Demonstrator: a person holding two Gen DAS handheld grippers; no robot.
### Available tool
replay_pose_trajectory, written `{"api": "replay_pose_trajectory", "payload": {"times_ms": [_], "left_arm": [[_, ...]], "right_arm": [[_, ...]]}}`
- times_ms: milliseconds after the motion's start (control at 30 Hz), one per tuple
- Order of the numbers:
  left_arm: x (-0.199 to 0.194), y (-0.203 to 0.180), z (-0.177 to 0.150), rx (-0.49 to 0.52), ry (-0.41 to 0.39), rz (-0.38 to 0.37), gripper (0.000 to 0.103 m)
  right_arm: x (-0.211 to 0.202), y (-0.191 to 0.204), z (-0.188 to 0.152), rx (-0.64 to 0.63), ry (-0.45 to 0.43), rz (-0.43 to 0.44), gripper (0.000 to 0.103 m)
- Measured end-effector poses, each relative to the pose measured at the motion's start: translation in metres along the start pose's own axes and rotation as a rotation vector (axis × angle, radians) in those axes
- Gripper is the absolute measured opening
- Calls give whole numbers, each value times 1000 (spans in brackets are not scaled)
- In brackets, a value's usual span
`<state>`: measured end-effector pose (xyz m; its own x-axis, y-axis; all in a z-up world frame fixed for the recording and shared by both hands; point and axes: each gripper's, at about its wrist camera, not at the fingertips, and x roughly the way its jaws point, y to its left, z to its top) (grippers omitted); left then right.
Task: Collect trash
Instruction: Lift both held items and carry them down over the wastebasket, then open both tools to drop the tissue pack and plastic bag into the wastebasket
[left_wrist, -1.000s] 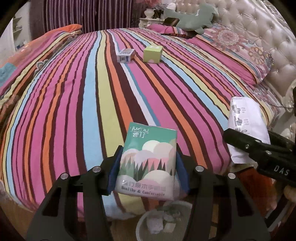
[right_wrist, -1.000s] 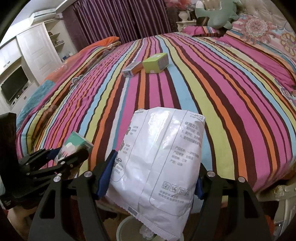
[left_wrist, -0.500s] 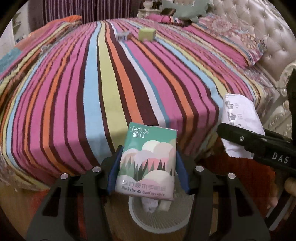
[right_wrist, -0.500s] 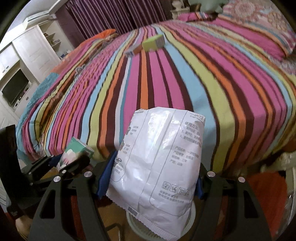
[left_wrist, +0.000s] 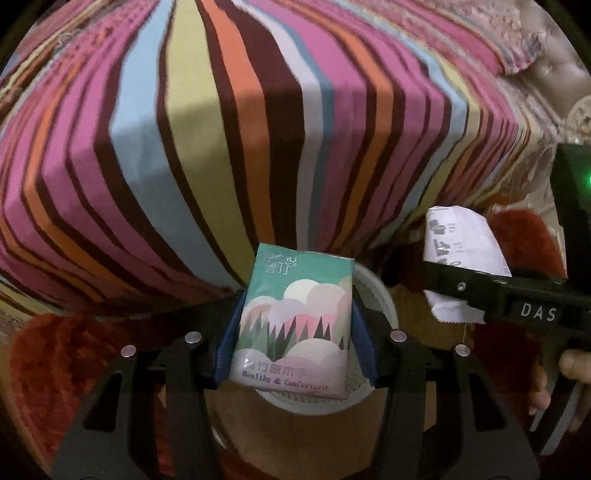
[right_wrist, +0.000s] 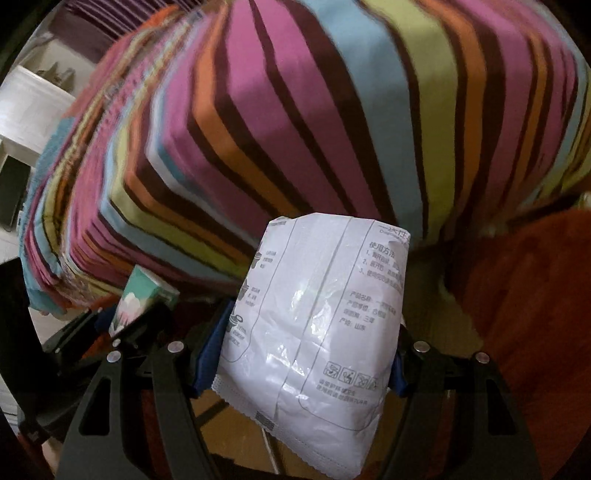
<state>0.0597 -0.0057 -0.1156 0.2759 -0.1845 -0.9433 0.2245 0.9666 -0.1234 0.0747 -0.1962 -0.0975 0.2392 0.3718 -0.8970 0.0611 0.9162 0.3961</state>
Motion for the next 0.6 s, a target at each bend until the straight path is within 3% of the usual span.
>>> {"api": "replay_pose_trajectory", "payload": {"times_ms": [200,333,600], "left_arm": [[31,-12,-4,66,123,23,52],[60,-17,-8,97,246,43,52],[112,-16,-15,124,456,70,52]], "right_arm": [[26,-13,0,90,158,18,66],[36,-19,0,142,217,17,66],[68,-23,-3,172,353,-41,66]]}}
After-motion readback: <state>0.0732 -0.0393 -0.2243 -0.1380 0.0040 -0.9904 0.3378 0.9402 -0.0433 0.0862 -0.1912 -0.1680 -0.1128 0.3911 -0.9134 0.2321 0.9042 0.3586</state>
